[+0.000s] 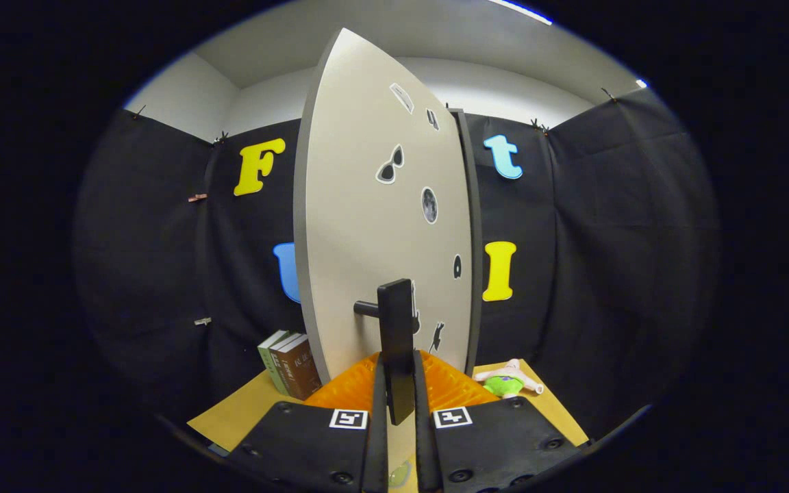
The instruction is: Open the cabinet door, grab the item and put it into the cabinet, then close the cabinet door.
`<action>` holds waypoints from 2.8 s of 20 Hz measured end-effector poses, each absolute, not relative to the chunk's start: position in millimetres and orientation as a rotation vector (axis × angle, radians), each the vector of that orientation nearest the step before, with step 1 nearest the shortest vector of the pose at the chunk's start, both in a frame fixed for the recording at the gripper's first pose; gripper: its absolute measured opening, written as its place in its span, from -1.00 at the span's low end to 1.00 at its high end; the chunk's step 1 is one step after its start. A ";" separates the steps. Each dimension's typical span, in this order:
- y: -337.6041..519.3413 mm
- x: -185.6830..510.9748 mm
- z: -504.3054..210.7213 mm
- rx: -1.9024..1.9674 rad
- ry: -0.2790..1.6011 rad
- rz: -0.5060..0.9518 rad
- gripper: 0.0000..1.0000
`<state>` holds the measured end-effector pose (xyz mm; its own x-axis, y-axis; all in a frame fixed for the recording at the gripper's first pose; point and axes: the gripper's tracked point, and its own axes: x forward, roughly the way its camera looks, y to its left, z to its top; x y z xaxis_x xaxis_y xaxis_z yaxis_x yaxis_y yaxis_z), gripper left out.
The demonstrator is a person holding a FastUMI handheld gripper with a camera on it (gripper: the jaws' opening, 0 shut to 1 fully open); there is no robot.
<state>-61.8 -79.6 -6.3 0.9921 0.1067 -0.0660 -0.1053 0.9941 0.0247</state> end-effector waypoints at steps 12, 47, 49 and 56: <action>-178.5 -84.6 -0.9 0.019 0.062 -0.015 -0.65; -114.5 -156.9 -188.8 0.034 0.381 0.070 0.95; -99.1 -148.7 -231.7 0.040 0.459 0.095 0.95; -72.3 -120.9 -373.2 0.047 0.688 0.098 0.96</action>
